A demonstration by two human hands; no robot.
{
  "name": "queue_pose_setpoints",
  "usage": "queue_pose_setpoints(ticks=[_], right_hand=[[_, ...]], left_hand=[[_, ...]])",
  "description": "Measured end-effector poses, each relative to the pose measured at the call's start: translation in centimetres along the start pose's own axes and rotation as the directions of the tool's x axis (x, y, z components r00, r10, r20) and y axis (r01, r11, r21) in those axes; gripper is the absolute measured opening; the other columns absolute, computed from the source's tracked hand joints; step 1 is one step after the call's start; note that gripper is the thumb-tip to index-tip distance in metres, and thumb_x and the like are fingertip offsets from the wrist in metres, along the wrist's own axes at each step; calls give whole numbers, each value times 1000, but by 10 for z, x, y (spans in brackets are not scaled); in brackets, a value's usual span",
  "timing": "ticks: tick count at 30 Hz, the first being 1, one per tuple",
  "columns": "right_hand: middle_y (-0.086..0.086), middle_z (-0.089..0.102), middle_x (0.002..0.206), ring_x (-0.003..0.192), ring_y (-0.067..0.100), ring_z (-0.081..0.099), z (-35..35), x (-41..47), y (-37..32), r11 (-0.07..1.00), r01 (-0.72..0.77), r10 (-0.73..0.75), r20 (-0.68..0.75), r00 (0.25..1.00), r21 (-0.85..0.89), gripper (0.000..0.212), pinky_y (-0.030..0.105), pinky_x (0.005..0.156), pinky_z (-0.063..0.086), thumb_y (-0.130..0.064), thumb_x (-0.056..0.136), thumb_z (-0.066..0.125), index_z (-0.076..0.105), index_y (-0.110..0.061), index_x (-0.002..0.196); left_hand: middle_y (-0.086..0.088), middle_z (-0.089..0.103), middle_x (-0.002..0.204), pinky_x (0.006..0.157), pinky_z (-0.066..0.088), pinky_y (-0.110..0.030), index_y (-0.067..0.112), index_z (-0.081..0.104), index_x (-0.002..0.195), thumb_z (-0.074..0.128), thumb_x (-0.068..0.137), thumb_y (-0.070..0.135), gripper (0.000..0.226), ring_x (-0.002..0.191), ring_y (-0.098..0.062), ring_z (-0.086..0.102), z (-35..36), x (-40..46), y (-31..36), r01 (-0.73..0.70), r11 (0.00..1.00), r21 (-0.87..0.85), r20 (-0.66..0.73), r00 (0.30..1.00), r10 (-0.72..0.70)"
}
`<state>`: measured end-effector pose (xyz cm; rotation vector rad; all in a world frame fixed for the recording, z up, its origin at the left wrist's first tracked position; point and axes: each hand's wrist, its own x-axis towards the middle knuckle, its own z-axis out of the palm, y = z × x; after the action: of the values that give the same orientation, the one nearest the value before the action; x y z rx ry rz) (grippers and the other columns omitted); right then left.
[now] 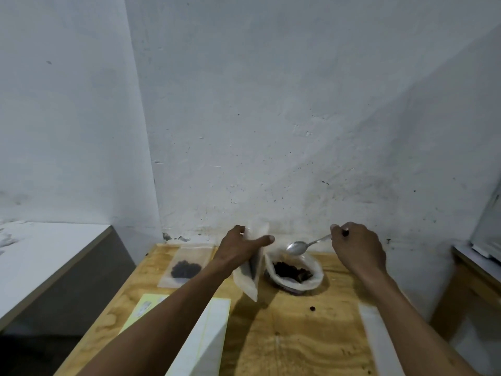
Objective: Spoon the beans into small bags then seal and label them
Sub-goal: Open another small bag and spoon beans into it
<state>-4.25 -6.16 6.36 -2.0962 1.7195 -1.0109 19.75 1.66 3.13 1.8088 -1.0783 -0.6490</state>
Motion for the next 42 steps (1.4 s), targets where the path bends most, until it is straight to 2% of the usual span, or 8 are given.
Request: queue_pose_setpoints(ticks=[4,6,9,14,18,24,32,42], right_hand=[[10,66,67,64,28,64,27,-19,24,996,-88,88,130,988,-5,43,30,56,45,-40,98,55,71,-7,74],[12,69,107,93,30,67,35,-26,26,993,-67,80,141,987,-98,42,35,75,53,-48,94,61,69,-10,110],[5,37,148,131,26,45,34,-35,14,995,87,-91,97,991,42,89,43,103,43,-68,77,70,40,-20,146],[-9,62,126,110,14,63,36,-50,-29,844,-157,-193,564,803,513,77,22,76,53,-57,69,82,55,-25,133],[-3,78,90,83,15,73,46,-53,-32,789,-210,-148,509,848,578,18,20,64,52,-23,84,79,76,-14,100],[4,80,91,88,24,76,40,-45,-31,729,-312,-153,589,794,610,23,33,78,57,-22,78,83,79,-11,98],[3,73,114,102,18,72,11,-11,-55,668,-183,-221,427,877,721,56,37,90,58,-27,77,85,62,-24,128],[-5,79,82,74,8,71,8,-4,-92,833,-28,-295,485,823,553,15,21,65,51,-33,77,83,82,-22,87]], left_hand=[[-3,61,132,94,52,-38,15,50,138,83,64,67,96,115,-24,60,5,-3,8,19,991,-133,-25,999,-22],[-4,57,137,98,51,-39,15,45,142,84,63,67,103,120,-25,58,7,-5,13,29,982,-184,-31,999,-35],[-3,57,136,98,51,-39,15,42,143,85,64,65,103,120,-24,57,7,-8,24,48,966,-254,-51,997,-64],[1,58,123,90,49,-35,14,47,127,82,65,67,88,111,-21,57,12,-14,47,69,952,-298,-22,997,-79],[1,53,121,95,46,-37,12,51,133,72,79,66,79,108,-20,55,2,-22,50,64,933,-355,-7,997,-71],[-7,74,84,64,52,-29,10,74,94,72,94,21,12,66,-18,64,-18,-20,38,-46,856,-516,-131,991,-25],[-6,75,74,59,54,-24,4,79,91,74,91,15,12,59,-12,62,-23,-23,34,-89,856,-509,-156,988,10],[-8,73,70,60,54,-25,6,81,79,75,88,11,12,59,-12,60,-23,-31,32,-121,859,-498,-133,989,63]])
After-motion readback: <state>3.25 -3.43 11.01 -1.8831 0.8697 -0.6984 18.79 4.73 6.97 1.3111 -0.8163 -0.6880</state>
